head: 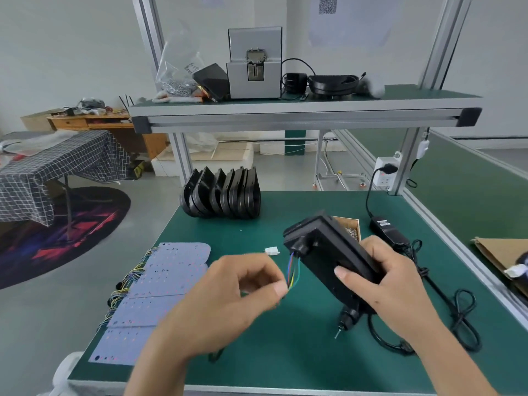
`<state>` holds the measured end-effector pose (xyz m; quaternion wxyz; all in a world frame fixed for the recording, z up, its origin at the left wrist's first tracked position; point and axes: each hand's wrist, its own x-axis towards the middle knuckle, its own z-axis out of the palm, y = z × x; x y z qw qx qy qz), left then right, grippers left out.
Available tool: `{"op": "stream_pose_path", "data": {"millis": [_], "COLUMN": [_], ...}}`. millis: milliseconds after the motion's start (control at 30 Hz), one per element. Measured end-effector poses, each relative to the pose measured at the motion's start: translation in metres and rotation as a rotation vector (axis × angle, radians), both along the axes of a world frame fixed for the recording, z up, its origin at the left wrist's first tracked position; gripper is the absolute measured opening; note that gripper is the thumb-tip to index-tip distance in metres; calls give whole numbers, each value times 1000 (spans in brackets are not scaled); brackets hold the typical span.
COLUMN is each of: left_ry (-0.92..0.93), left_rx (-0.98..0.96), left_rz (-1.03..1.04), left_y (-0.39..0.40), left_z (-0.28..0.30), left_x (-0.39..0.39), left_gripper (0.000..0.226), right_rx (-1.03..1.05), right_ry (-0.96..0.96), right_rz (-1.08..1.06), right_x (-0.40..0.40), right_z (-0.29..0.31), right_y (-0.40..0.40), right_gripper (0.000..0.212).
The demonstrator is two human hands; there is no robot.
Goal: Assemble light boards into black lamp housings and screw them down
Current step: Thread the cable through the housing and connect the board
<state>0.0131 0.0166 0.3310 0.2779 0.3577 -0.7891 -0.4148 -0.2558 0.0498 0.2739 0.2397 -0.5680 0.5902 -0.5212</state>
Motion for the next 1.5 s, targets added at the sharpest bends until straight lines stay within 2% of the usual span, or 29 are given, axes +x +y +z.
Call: {"op": "stream_pose_path", "data": {"millis": [67, 133, 233, 300, 367, 433, 500, 633, 767, 867, 933, 1000, 1067, 1133, 1367, 1433, 1500], "left_ry": [-117, -214, -366, -354, -245, -18, 228, 562, 717, 757, 751, 733, 728, 730, 524, 524, 552], "left_rx": [42, -4, -250, -327, -296, -171, -66, 140, 278, 286, 287, 291, 304, 303, 101, 95, 111], "left_rz": [38, 149, 368, 385, 292, 213, 220, 205, 237, 245, 253, 254, 232, 209, 120, 104, 86], "left_y": [3, 5, 6, 6, 7, 7, 8, 12, 7, 3, 1, 2, 3, 5, 1, 1, 1], "left_z": [-1, -3, -4, 0, 4, 4, 0, -10, -16, -22, -26, -30, -32, -31, -26, -26, -26], "left_x": [-2, -7, -14, -17, -21, -29, -40, -58, -62, -60, -57, -55, -57, -58, -51, -50, -50], "left_gripper": [53, 66, 51, 47, 46, 35, 22, 11, 10, 20, 28, 30, 29, 27, 17, 17, 17], "right_rx": [-96, -225, -407, -506, -592, -650, -688, -703, -692, -641, -558, -417, -289, -234, -198, -205, -196], "right_ry": [172, 291, 429, 494, 511, 443, 363, 229, 172, 79, -34, -174, -194, -156, -284, -289, -333], "right_rz": [-69, -146, -284, -364, -438, -506, -543, -548, -465, -219, -46, 139, 274, 342, 287, 286, 272], "right_x": [9, 19, 29, 34, 42, 50, 60, 73, 77, 71, 64, 57, 53, 53, 58, 63, 67], "right_z": [7, 11, 12, 9, 4, -1, -4, -15, -29, -29, -27, -22, -15, -9, 2, 11, 26], "right_y": [6, 11, 16, 19, 22, 27, 31, 34, 34, 35, 32, 27, 23, 20, 24, 25, 24], "right_gripper": [33, 29, 32, 32, 27, 25, 28, 34, 27, 23, 43, 82, 111, 115, 96, 106, 128]}}
